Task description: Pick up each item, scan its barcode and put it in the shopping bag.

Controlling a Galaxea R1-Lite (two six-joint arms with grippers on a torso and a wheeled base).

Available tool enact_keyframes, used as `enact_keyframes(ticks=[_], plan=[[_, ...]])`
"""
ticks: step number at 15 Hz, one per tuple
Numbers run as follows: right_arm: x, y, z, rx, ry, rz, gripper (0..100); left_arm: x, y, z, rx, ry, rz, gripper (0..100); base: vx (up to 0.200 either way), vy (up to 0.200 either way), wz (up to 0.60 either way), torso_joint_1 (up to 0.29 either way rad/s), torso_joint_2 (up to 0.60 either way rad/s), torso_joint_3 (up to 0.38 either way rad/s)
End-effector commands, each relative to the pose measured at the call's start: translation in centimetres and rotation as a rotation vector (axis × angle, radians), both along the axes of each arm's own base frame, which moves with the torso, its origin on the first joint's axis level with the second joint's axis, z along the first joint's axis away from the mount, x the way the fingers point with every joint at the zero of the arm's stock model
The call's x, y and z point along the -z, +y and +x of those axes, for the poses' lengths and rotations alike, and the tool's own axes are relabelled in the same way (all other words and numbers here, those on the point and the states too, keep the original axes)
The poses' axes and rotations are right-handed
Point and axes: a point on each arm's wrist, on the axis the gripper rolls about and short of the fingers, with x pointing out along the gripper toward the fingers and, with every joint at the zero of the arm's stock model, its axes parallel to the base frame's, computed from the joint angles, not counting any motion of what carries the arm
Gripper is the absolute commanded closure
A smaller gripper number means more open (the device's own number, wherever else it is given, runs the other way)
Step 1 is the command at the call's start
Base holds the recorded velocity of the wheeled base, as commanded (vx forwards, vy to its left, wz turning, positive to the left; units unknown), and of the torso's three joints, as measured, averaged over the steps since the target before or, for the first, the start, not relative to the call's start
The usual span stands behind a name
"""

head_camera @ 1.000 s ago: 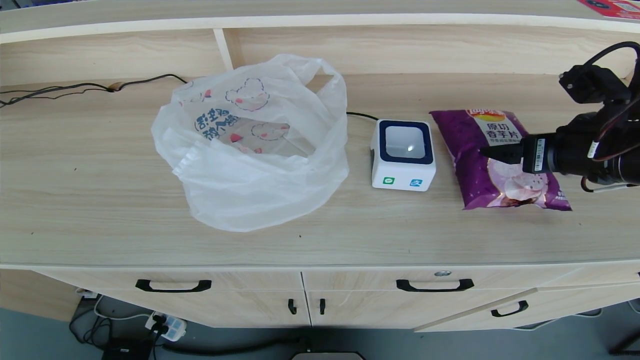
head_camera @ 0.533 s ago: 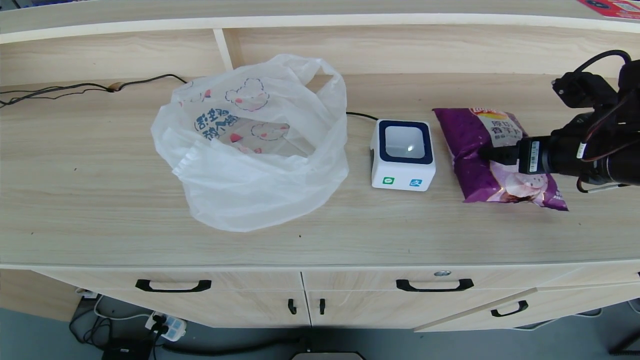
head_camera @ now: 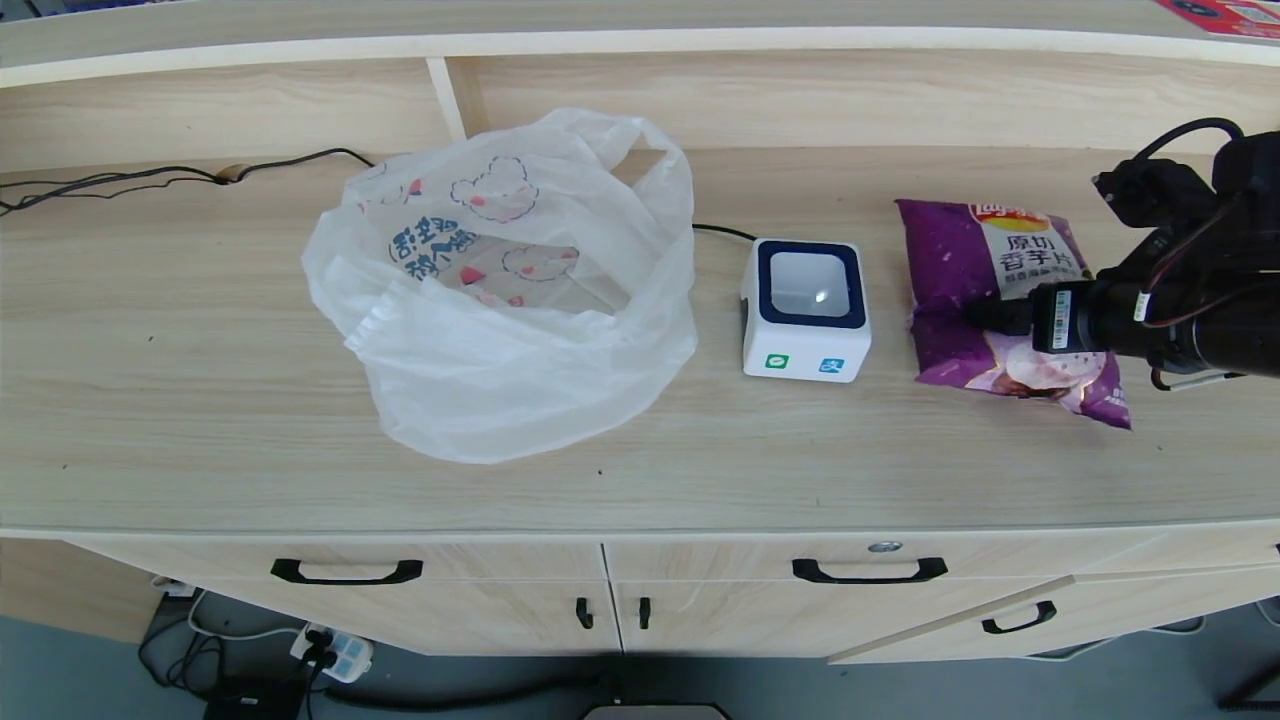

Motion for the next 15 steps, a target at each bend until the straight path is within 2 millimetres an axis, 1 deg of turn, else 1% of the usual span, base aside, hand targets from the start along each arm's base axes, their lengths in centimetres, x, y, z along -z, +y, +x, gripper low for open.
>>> enact_keyframes(ticks=[1, 3, 4, 5, 7, 10, 11, 12, 15], plan=[[0.0, 0.1, 0.5, -0.006, -0.004, -0.001, 0, 0.0, 0.0, 0.0, 0.0, 0.001, 0.0, 0, 0.0, 0.0, 0.0, 0.0, 0.0, 0.0], [-0.4, 0.2, 1.2, -0.007, -0.042, -0.004, 0, 0.0, 0.0, 0.0, 0.0, 0.001, 0.0, 0, 0.0, 0.0, 0.0, 0.0, 0.0, 0.0], [-1.2, 0.6, 2.0, -0.021, -0.082, 0.002, 0, 0.0, 0.0, 0.0, 0.0, 0.001, 0.0, 0, 0.0, 0.0, 0.0, 0.0, 0.0, 0.0], [-1.4, 0.7, 2.8, -0.021, -0.091, 0.003, 0, 0.0, 0.0, 0.0, 0.0, 0.001, 0.0, 0, 0.0, 0.0, 0.0, 0.0, 0.0, 0.0], [-1.5, 0.7, 3.6, -0.028, -0.095, 0.007, 0, 0.0, 0.0, 0.0, 0.0, 0.001, 0.0, 0, 0.0, 0.0, 0.0, 0.0, 0.0, 0.0], [-1.0, 0.7, 3.9, -0.026, -0.075, 0.007, 0, 0.0, 0.0, 0.0, 0.0, 0.001, 0.0, 0, 0.0, 0.0, 0.0, 0.0, 0.0, 0.0], [-0.8, 0.7, 3.9, -0.026, -0.072, 0.007, 100, 0.0, 0.0, 0.0, 0.0, 0.001, 0.0, 0, 0.0, 0.0, 0.0, 0.0, 0.0, 0.0], [-0.6, 0.7, 4.2, -0.026, -0.069, 0.006, 100, 0.0, 0.0, 0.0, 0.0, 0.001, 0.0, 0, 0.0, 0.0, 0.0, 0.0, 0.0, 0.0], [-1.0, 0.8, 4.2, -0.035, -0.084, 0.013, 100, 0.0, 0.0, 0.0, 0.0, 0.003, 0.0, 0, 0.0, 0.0, 0.0, 0.0, 0.0, 0.0]])
